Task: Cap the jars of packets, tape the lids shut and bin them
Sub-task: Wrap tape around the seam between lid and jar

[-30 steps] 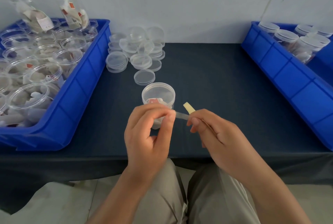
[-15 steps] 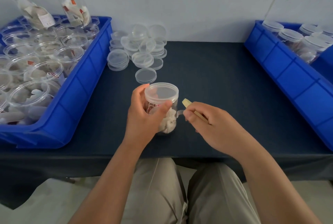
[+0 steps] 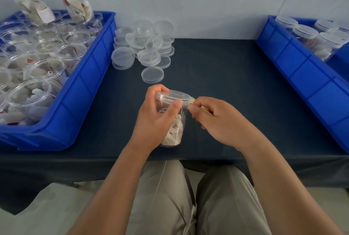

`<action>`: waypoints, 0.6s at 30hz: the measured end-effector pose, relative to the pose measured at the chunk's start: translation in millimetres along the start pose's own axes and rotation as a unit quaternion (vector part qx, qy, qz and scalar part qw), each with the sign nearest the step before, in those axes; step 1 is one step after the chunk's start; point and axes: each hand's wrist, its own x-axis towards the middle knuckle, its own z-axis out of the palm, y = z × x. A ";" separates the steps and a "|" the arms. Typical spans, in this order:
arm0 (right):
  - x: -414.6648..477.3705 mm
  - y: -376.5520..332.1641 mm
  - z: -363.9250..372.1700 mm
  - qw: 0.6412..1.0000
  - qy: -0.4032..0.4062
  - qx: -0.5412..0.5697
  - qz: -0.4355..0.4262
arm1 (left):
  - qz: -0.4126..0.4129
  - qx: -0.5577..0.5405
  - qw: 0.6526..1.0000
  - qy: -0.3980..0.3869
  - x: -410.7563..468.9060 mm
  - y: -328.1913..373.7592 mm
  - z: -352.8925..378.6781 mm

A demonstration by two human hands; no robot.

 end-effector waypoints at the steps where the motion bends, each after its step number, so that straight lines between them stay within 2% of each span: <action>1: 0.5 0.1 0.1 1.000 -0.001 0.000 0.000 | 0.009 0.005 1.000 0.000 -0.2 -0.9 0.8; 10: 1.0 -1.3 -0.2 1.000 -0.011 -0.013 0.010 | 0.058 0.048 0.997 0.036 -2.3 -7.4 2.9; 18: -0.7 -6.9 0.1 0.999 -0.003 -0.040 0.014 | 0.038 0.055 0.997 0.033 0.2 -10.3 -0.2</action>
